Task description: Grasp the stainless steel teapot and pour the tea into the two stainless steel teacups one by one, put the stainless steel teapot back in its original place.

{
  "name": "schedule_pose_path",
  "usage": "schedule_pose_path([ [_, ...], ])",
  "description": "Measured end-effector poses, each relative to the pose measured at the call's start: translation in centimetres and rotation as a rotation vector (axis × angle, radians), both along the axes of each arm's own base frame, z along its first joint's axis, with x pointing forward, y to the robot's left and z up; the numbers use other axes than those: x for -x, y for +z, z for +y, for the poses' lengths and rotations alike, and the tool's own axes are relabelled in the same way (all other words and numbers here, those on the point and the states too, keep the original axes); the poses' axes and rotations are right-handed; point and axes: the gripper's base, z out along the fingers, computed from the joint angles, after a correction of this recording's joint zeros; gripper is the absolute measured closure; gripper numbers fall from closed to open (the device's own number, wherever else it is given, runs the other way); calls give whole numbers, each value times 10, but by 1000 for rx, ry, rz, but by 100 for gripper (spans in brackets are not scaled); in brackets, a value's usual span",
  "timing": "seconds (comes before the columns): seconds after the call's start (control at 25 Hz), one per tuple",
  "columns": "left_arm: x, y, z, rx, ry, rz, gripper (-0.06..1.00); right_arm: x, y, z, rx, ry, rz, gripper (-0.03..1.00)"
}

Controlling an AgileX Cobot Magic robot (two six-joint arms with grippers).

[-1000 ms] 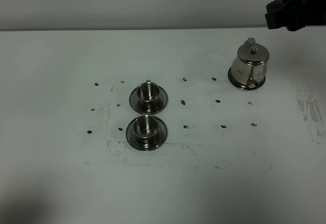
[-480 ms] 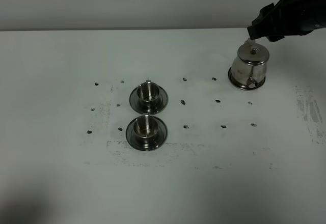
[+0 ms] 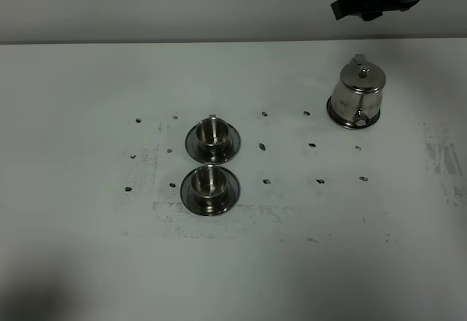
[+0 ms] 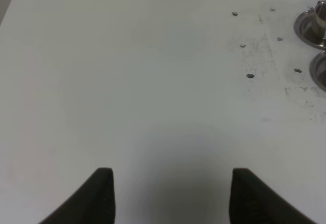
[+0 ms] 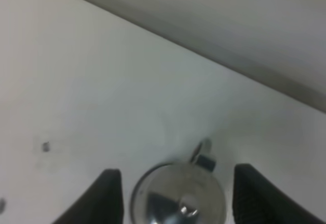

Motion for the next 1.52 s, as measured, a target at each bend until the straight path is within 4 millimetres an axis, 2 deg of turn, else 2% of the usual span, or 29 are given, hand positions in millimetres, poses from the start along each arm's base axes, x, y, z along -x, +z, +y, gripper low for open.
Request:
schedule_pose_path([
  [0.36, 0, 0, 0, 0, 0, 0, 46, -60, -36, 13, 75, 14, 42, 48],
  [0.64, 0, 0, 0, 0, 0, 0, 46, -85, -68, 19, 122, 55, 72, 48],
  [0.84, 0, 0, 0, 0, 0, 0, 46, -94, -90, 15, 180, 88, 93, 48],
  [1.0, 0, 0, 0, 0, 0, 0, 46, -98, -100, 7, 220, 121, 105, 48],
  [1.24, 0, 0, 0, 0, 0, 0, 46, -100, -108, 5, 268, 190, 112, 48],
  [1.52, 0, 0, 0, 0, 0, 0, 46, -100, -108, 6, 275, 247, 100, 48],
])
